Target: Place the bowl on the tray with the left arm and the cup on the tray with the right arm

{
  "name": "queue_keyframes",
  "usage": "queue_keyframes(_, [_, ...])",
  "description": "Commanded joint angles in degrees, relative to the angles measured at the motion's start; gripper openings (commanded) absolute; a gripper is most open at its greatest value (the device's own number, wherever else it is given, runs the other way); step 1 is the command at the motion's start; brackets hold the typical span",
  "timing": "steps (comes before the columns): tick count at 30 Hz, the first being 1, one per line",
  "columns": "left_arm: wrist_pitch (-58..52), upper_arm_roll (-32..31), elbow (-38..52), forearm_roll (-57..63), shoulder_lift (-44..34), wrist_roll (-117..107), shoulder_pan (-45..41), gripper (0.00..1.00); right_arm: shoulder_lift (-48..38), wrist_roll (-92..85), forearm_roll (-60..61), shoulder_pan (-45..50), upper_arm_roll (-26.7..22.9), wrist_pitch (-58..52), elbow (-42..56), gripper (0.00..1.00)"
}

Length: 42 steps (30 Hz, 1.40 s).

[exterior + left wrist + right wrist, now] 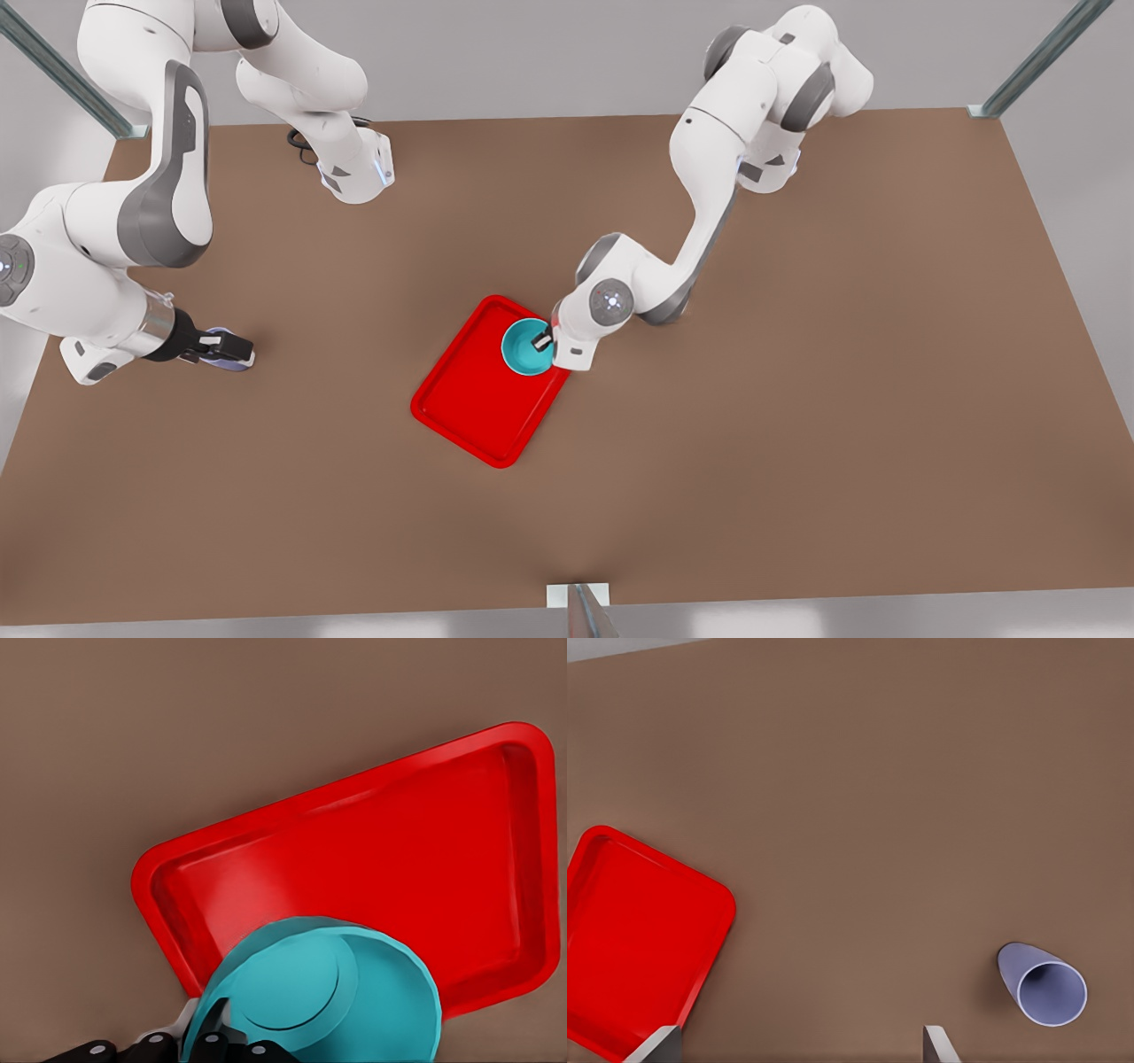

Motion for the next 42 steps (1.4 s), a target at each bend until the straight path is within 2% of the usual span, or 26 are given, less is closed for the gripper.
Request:
queue_keyframes(1, [0.4, 0.0, 0.0, -2.5, 0.2, 0.2, -0.1, 0.21, 0.0, 0.0, 0.0, 0.0, 0.0, 0.0, 0.0, 1.00])
queue_keyframes(4, [3.3, 0.0, 0.0, -2.1, 2.6, 1.0, -1.3, 0.21, 0.0, 0.0, 0.0, 0.0, 0.0, 0.0, 0.0, 1.00])
queue_keyframes(5, [3.3, 0.0, 0.0, -2.0, 2.9, 1.3, -1.2, 0.31, 0.0, 0.0, 0.0, 0.0, 0.0, 0.0, 0.0, 1.00])
queue_keyframes(6, [3.3, 0.0, 0.0, -2.0, 3.0, 1.7, -1.1, 0.54, 0.0, -0.1, 0.0, 0.0, 0.0, 0.0, 0.0, 1.00])
queue_keyframes(7, [3.9, 0.0, 0.0, -2.0, 3.4, 1.7, -0.8, 0.69, 0.0, -0.1, 0.0, 0.0, 0.0, 0.0, 0.0, 1.00])
queue_keyframes(8, [4.9, 0.0, 0.0, -2.0, 3.9, 1.7, -0.8, 0.81, 0.0, -0.1, 0.0, 0.0, 0.0, 0.0, 0.0, 1.00])
queue_keyframes(10, [5.2, 0.0, 0.0, -2.0, 3.9, 2.5, -0.8, 0.98, 0.0, -0.1, 0.0, 0.0, 0.0, 0.0, 0.0, 1.00])
queue_keyframes(14, [4.2, 0.1, 0.0, -1.5, 2.4, 4.5, 2.6, 0.99, 0.0, 0.0, 0.0, 0.0, 0.0, 0.0, 0.0, 1.00])
queue_keyframes(15, [0.7, 0.6, 0.0, 0.6, 0.2, 10.0, 3.5, 0.99, 0.0, 0.0, 0.0, 0.0, 0.0, 0.0, 0.0, 1.00])
queue_keyframes(16, [-12.4, 0.8, 0.1, 0.8, -3.4, 27.5, 8.9, 0.99, 0.1, 0.0, 0.0, 0.0, 0.0, 0.0, 0.0, 1.00])
queue_keyframes(17, [-24.2, 1.4, 0.1, 8.3, -8.4, 47.2, 14.2, 1.00, 0.1, 0.0, 0.0, 0.0, 0.0, 0.0, 0.0, 1.00])
queue_keyframes(18, [-31.0, 2.7, 2.8, 11.7, -11.2, 58.1, 18.5, 1.00, 1.1, -0.1, -0.2, 0.0, 0.0, 0.0, 0.0, 1.00])
queue_keyframes(19, [-38.5, 7.5, 6.5, 14.5, -12.5, 64.2, 19.5, 1.00, 2.5, -0.1, -0.6, 0.3, 0.0, 0.7, 0.0, 1.00])
queue_keyframes(20, [-41.4, 9.4, 6.9, 17.1, -14.9, 68.5, 19.5, 1.00, 3.1, -0.1, -0.4, 0.2, 0.0, 2.9, -0.3, 1.00])
queue_keyframes(22, [-42.7, 5.9, -1.6, 24.7, -27.1, 77.3, 24.4, 1.00, 3.8, 0.1, -0.8, 0.4, -0.1, 4.5, -1.9, 1.00])
queue_keyframes(24, [-43.8, 6.3, -1.3, 25.2, -26.6, 76.0, 25.8, 1.00, -4.3, 0.4, -0.8, 0.6, 0.0, 6.8, -14.0, 1.00])
queue_keyframes(25, [-43.2, 6.7, -1.2, 25.3, -24.9, 76.0, 25.8, 1.00, -9.2, 0.4, -0.8, 0.5, -0.1, 12.2, -23.1, 1.00])
queue_keyframes(28, [-42.6, 7.4, -0.3, 24.8, -23.4, 76.1, 25.7, 1.00, -13.4, 0.3, -1.0, -0.7, -1.2, 13.0, -30.9, 1.00])
queue_keyframes(30, [-42.5, 7.3, 0.4, 25.1, -23.4, 76.1, 25.6, 1.00, -13.5, -0.7, -1.1, -0.7, -5.0, 13.1, -32.9, 1.00])
queue_keyframes(32, [-42.6, 7.3, 0.4, 25.3, -23.7, 76.1, 25.6, 1.00, -17.4, -3.3, -1.2, -0.7, -7.5, 15.5, -39.7, 1.00])
queue_keyframes(34, [-42.8, 7.3, 0.4, 25.5, -24.2, 76.1, 25.6, 1.00, -15.0, -3.5, -3.3, -2.8, -10.5, 16.2, -39.8, 1.00])
queue_keyframes(39, [-43.0, 7.4, 0.4, 25.1, -24.6, 75.8, 25.6, 1.00, -4.4, -15.4, -3.3, -11.0, -10.6, 20.8, -33.1, 1.00])
queue_keyframes(42, [-42.9, 7.6, 1.1, 25.3, -24.5, 76.1, 25.6, 1.00, -3.4, -17.0, -3.2, -11.2, -10.2, 23.4, -34.1, 1.00])
